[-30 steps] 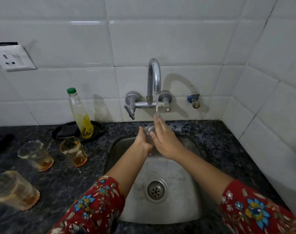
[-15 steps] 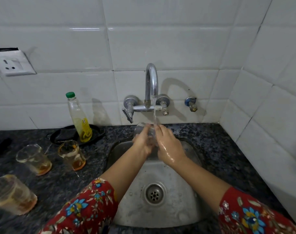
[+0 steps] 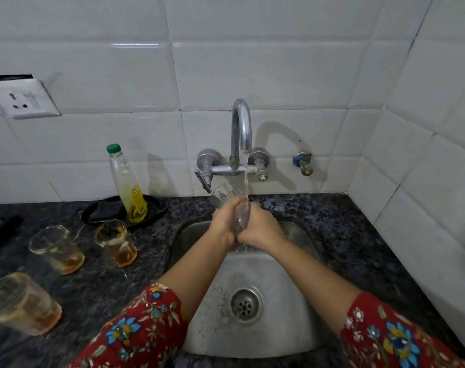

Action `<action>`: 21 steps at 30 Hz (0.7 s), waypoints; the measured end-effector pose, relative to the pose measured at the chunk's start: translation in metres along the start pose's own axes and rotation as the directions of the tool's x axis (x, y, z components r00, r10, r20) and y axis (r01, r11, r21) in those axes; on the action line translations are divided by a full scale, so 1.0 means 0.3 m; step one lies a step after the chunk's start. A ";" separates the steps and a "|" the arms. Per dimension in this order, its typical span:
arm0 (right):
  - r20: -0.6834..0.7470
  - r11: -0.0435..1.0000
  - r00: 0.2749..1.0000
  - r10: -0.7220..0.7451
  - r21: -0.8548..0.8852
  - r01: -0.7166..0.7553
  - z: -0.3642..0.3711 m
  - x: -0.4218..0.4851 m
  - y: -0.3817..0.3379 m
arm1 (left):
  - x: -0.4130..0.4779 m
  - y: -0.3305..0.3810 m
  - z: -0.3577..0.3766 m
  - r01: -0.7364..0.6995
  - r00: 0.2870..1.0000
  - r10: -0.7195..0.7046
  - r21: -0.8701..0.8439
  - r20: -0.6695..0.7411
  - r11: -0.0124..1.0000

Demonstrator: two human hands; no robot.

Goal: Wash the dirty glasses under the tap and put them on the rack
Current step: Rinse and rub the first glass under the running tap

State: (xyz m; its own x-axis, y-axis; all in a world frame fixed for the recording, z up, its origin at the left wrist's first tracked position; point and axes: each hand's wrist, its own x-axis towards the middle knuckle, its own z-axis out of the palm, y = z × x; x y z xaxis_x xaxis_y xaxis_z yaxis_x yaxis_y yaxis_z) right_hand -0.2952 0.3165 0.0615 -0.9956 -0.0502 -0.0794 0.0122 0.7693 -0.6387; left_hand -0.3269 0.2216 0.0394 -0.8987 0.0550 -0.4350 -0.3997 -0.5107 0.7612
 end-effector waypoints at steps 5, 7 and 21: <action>0.170 0.981 0.985 -0.012 0.194 -0.021 -0.022 0.015 -0.001 | -0.004 0.004 -0.036 -0.081 0.996 0.078 0.086 0.042 0.993; 0.511 0.693 0.858 -0.051 0.637 -0.337 -0.059 0.014 0.017 | -0.005 0.010 -0.072 -0.034 0.969 0.034 -0.005 0.243 0.999; 0.590 0.601 0.802 -0.091 0.674 -0.428 -0.055 -0.024 0.079 | -0.015 0.028 -0.045 -0.032 0.912 0.076 -0.116 0.404 0.993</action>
State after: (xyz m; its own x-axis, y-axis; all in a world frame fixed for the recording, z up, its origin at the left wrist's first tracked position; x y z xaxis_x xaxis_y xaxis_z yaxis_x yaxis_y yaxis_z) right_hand -0.2893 0.3455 0.0597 -0.7447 -0.4858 -0.4576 0.4966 0.0547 -0.8663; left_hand -0.3239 0.2055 0.0412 -0.9226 0.3579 -0.1441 -0.3475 -0.6086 0.7134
